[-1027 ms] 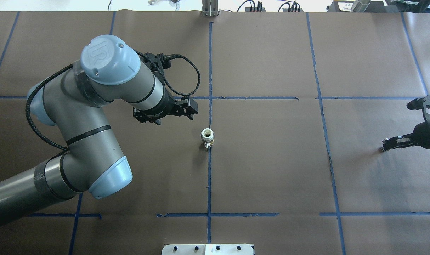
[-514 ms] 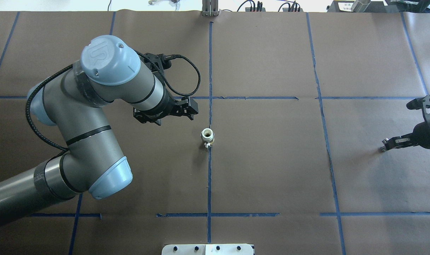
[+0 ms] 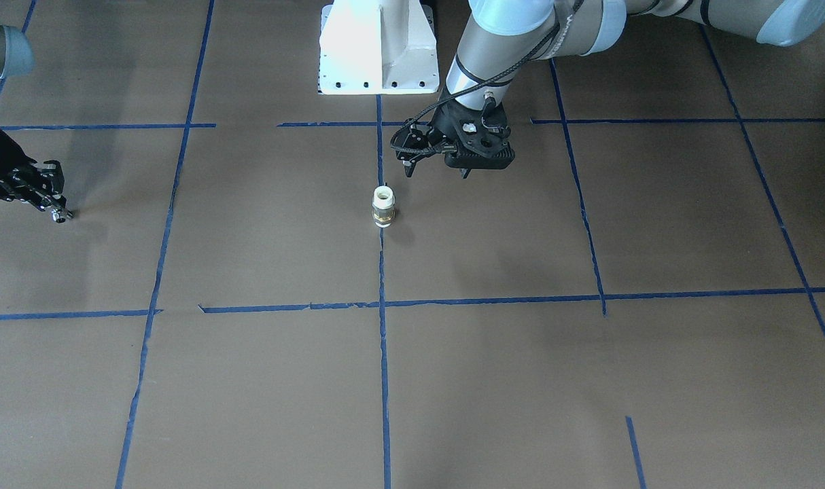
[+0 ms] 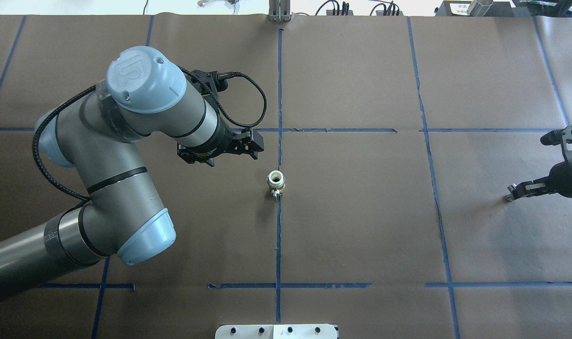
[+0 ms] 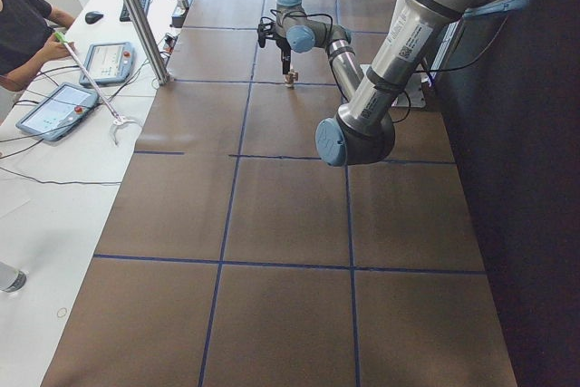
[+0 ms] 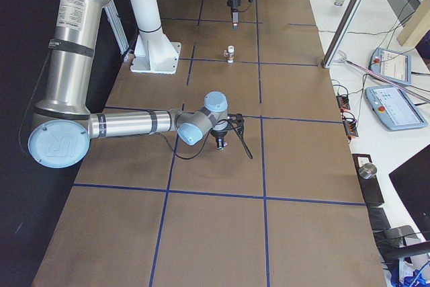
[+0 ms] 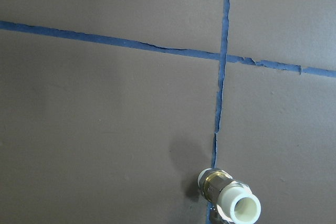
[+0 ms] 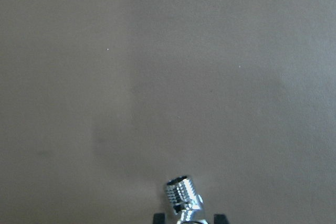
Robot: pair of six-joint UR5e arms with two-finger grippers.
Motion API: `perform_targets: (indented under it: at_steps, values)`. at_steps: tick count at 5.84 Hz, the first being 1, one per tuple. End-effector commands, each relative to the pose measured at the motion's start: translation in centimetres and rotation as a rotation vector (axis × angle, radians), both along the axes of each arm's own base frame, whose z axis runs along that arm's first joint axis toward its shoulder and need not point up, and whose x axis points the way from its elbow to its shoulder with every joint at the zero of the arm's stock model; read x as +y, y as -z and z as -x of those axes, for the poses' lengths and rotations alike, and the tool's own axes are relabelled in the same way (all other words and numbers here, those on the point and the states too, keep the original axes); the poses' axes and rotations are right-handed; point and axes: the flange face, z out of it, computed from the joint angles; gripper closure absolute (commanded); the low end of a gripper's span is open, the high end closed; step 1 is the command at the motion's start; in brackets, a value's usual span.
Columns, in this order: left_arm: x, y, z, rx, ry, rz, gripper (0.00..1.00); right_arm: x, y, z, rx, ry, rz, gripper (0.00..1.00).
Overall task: Assemble PPR valve and pipe with both arms
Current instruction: 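Grasp the chrome fitting with the right gripper while the left gripper hovers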
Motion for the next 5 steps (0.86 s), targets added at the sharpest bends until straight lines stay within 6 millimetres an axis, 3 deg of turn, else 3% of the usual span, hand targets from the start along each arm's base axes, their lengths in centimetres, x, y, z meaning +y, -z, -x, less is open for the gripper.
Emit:
perform_targets:
  at_steps: [1,2,3,4,5]
  values:
    - [0.0,0.1,0.1,0.002,0.001,-0.001,0.0,0.0,0.0,-0.2,-0.001,-0.005,0.002,0.98]
    - [0.2,0.5,0.6,0.012,0.002,-0.008,0.0,-0.1,2.1,-0.1,-0.026,-0.012,-0.02,1.0]
    - [0.9,-0.9,1.7,0.006,0.001,-0.01,0.0,-0.6,5.7,0.5,-0.074,-0.052,-0.015,1.0]
    - [0.8,-2.5,3.7,-0.004,0.014,-0.009,0.0,-2.0,9.2,1.6,-0.131,-0.104,-0.001,1.0]
    - [0.6,-4.0,5.5,-0.014,0.034,-0.001,0.0,-3.5,12.8,4.2,-0.192,-0.14,0.032,1.0]
